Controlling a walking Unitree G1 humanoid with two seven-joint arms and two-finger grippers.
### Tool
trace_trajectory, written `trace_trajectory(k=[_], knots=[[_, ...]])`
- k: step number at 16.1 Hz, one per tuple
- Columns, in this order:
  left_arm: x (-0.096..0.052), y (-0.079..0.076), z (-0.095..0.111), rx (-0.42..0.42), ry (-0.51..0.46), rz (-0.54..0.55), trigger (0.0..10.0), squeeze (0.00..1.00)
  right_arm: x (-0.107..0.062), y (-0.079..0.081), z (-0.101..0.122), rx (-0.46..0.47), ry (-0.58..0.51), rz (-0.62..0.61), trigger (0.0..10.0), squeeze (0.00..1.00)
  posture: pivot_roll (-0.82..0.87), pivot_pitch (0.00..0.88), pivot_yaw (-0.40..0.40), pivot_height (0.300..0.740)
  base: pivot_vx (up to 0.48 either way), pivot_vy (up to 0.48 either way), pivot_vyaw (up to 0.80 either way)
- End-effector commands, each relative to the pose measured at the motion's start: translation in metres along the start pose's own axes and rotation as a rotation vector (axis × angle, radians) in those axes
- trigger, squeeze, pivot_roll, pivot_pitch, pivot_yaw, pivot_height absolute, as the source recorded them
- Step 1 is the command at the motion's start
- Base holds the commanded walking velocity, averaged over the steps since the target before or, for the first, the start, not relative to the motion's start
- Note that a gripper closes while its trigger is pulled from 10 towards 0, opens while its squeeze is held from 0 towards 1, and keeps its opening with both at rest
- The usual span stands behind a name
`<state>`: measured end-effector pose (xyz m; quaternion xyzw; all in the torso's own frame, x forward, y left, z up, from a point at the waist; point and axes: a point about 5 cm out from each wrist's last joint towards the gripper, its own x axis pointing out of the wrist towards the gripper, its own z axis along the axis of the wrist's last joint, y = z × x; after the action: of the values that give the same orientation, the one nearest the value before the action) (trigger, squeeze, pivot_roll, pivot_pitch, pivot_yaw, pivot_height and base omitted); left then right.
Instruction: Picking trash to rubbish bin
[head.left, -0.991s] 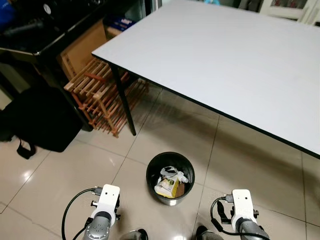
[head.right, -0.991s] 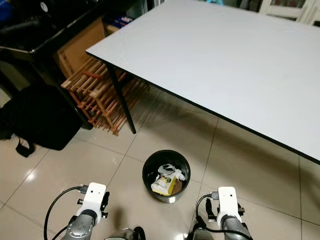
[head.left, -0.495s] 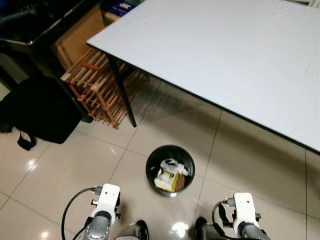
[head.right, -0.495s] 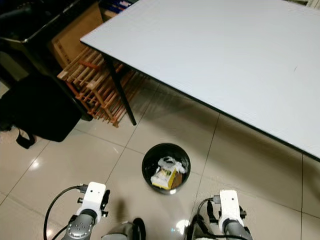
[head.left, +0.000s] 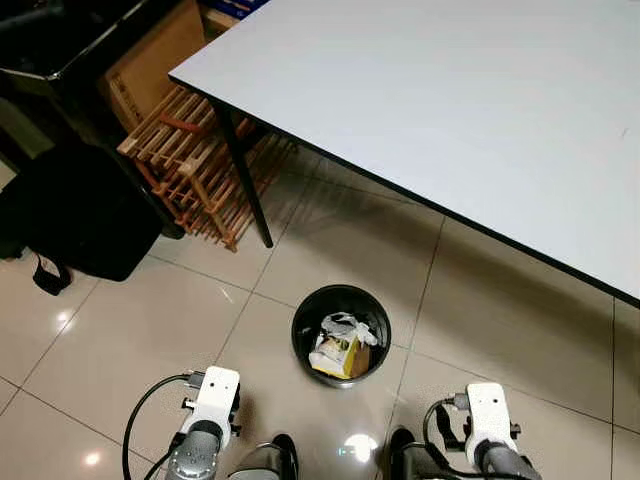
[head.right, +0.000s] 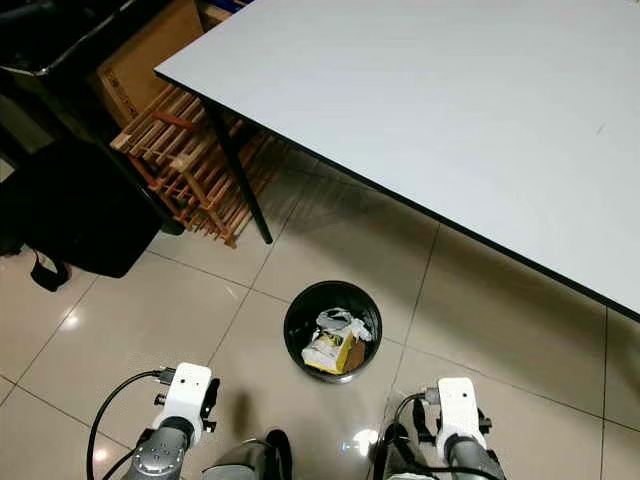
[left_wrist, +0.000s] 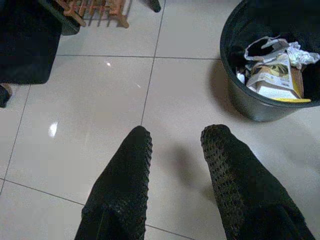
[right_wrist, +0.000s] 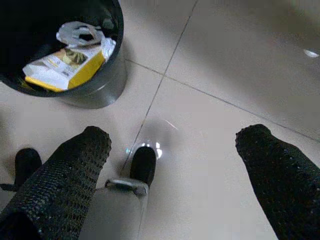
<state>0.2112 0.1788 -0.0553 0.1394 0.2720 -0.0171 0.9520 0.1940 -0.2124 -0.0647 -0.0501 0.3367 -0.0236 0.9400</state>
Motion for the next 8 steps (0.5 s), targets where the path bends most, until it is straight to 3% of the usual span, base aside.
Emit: trace_trajectory(k=[1, 8], knots=[[-0.0043, 0.0029, -0.0092, 0.012, 0.028, -0.005, 10.0, 0.00, -0.0033, 0.0025, -0.0094, 0.000, 0.033, 0.010, 10.0, 0.00, 0.04, 0.245, 0.106, 0.740, 0.000, 0.000, 0.00], [-0.0026, 0.0043, -0.0067, 0.016, 0.025, -0.006, 10.0, 0.00, -0.0019, 0.0044, -0.0068, 0.008, 0.029, 0.010, 10.0, 0.00, 0.04, 0.248, 0.112, 0.740, 0.000, 0.000, 0.00]])
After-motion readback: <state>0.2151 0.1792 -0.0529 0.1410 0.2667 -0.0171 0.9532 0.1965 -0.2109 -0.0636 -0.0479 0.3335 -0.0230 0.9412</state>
